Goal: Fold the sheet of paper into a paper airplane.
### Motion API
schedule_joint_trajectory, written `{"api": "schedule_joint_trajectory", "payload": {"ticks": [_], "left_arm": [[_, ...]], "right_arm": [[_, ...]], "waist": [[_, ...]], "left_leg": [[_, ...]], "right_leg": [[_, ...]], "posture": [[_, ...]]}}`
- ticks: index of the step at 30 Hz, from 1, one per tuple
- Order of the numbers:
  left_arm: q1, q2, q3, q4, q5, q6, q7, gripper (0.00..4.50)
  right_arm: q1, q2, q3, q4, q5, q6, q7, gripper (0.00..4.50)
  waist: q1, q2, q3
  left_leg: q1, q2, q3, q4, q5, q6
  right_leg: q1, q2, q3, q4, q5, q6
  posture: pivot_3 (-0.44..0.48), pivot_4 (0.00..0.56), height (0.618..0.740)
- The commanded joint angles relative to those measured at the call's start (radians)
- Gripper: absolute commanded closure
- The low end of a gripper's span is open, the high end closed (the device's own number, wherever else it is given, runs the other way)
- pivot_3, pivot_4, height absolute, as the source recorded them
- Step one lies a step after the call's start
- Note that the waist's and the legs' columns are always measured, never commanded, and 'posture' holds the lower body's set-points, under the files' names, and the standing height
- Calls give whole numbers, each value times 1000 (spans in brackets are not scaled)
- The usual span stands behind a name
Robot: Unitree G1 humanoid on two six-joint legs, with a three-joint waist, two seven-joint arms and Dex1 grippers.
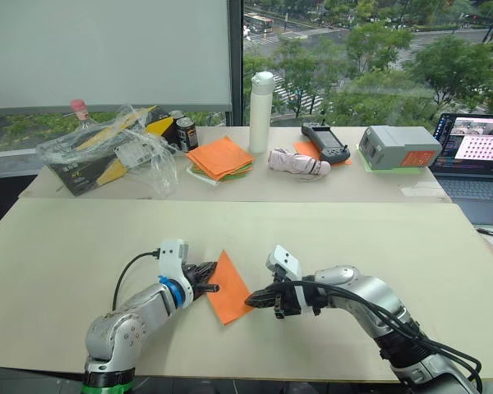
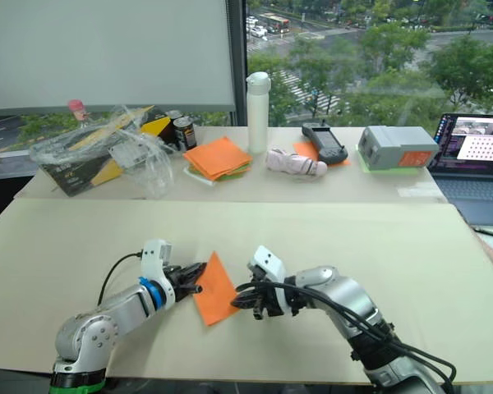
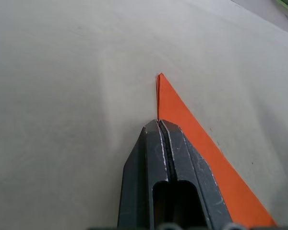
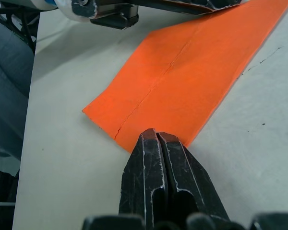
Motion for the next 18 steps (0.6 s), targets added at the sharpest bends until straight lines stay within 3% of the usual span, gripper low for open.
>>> {"api": "schedule_joint_trajectory", "payload": {"ticks": [1, 11, 18], "left_arm": [[62, 5, -8, 5, 8, 73, 28, 4500], [68, -18, 42, -68, -10, 56, 48, 4500], [49, -67, 148, -132, -143, 38, 47, 4500]], "right_arm": [[15, -2, 20, 1, 2, 11, 5, 4472], [8, 1, 24, 11, 0, 11, 14, 4472], [10, 1, 25, 11, 0, 12, 15, 4472]], "waist": [[0, 0, 0], [1, 0, 0], [1, -2, 1]], "left_leg": [[0, 0, 0, 0, 0, 0], [0, 0, 0, 0, 0, 0], [-1, 0, 0, 0, 0, 0]], "right_leg": [[0, 0, 0, 0, 0, 0], [0, 0, 0, -1, 0, 0], [-1, 0, 0, -1, 0, 0]], "posture": [[0, 150, 740], [0, 150, 740], [0, 150, 740]]}}
